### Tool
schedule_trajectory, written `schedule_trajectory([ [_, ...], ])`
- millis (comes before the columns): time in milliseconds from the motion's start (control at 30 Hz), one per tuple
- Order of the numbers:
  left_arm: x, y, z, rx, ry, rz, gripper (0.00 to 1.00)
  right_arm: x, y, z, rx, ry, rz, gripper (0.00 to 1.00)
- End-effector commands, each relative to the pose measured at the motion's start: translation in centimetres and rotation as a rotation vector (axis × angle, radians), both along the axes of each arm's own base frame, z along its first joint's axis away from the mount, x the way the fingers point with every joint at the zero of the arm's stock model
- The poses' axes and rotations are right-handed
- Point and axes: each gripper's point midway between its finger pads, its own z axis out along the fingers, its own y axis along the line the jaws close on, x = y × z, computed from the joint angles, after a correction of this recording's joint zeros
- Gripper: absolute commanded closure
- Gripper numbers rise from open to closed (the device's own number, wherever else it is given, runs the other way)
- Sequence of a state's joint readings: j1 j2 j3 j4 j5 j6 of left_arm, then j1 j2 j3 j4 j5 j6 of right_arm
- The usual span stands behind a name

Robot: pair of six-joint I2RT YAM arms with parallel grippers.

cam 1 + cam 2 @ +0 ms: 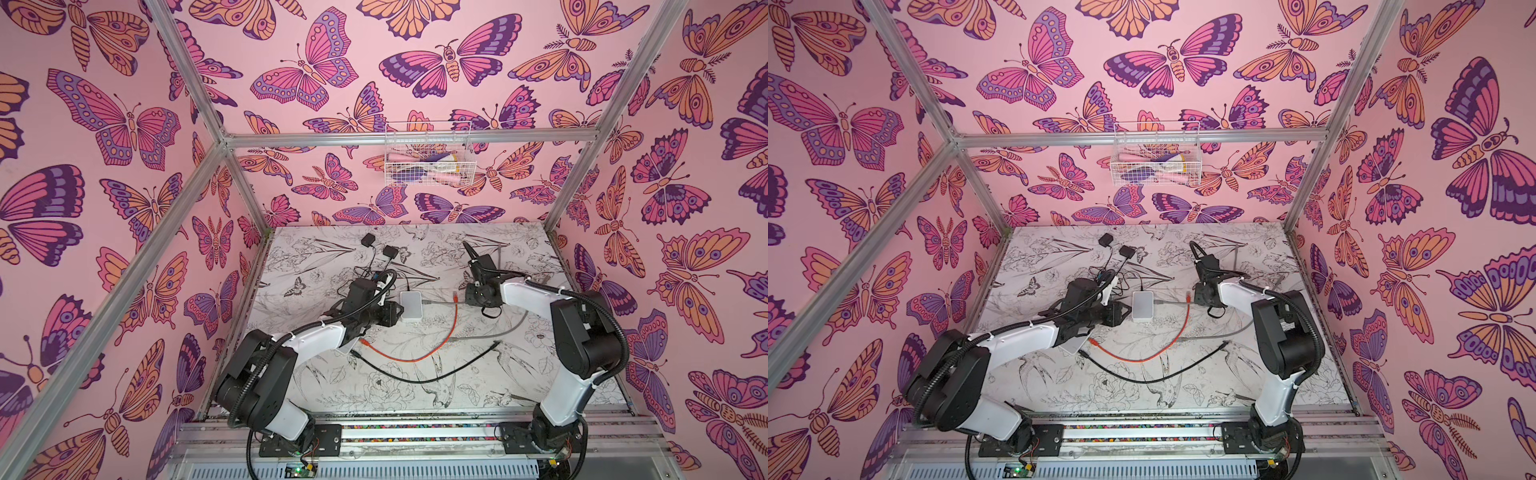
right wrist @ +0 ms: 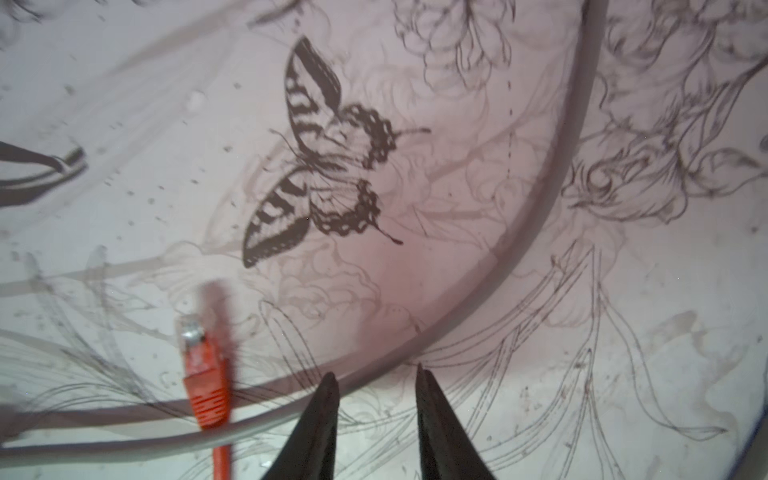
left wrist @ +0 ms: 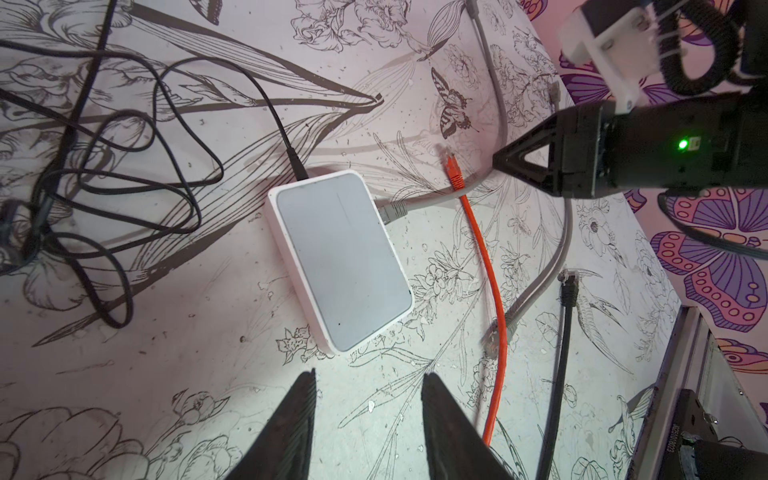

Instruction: Insert the plug into the switch port

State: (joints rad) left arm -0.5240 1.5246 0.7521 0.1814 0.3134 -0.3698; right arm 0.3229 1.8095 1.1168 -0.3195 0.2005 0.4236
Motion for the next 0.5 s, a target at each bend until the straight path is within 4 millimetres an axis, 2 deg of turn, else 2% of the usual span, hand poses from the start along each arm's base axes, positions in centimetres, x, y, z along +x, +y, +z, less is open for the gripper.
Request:
schedule_trajectory([
  [0,-0.4,0.5,-0.3,0.018,-0.001,0.001,0.55,1.6,0.6,2.0,0.02,-0.065,0.021,0.66],
  [167,-0.6,0.8,-0.4,0.025,-0.004,0.006,0.55,0.7,0.3,1.8,0.054,-0.051,-0.009,0.64],
  [267,-0.6,0.9,-0.3,0.028,-0.008,0.008,0.56,-0.4,-0.5,1.5,0.189,-0.064,-0.123,0.62],
  [300,-0.6,0.9,-0.4,0.029,-0.008,0.007,0.55,-0.6,-0.7,1.6,0.257,-0.083,-0.16,0.58],
  [333,-0.7,0.9,-0.5,0.03,-0.005,0.007,0.55,-0.7,-0.7,1.8,0.318,-0.106,-0.191,0.48],
  [367,-0.6,0.9,-0.5,0.03,-0.004,0.006,0.55,-0.9,-0.9,1.8,0.387,-0.133,-0.229,0.15],
  [400,-0.6,0.9,-0.6,0.03,-0.003,0.006,0.55,-0.8,-0.9,2.1,0.444,-0.17,-0.248,0.01],
  [467,-0.7,0.9,-0.7,0.03,0.0,0.003,0.55,-0.7,-0.9,2.6,0.508,-0.214,-0.267,0.01],
])
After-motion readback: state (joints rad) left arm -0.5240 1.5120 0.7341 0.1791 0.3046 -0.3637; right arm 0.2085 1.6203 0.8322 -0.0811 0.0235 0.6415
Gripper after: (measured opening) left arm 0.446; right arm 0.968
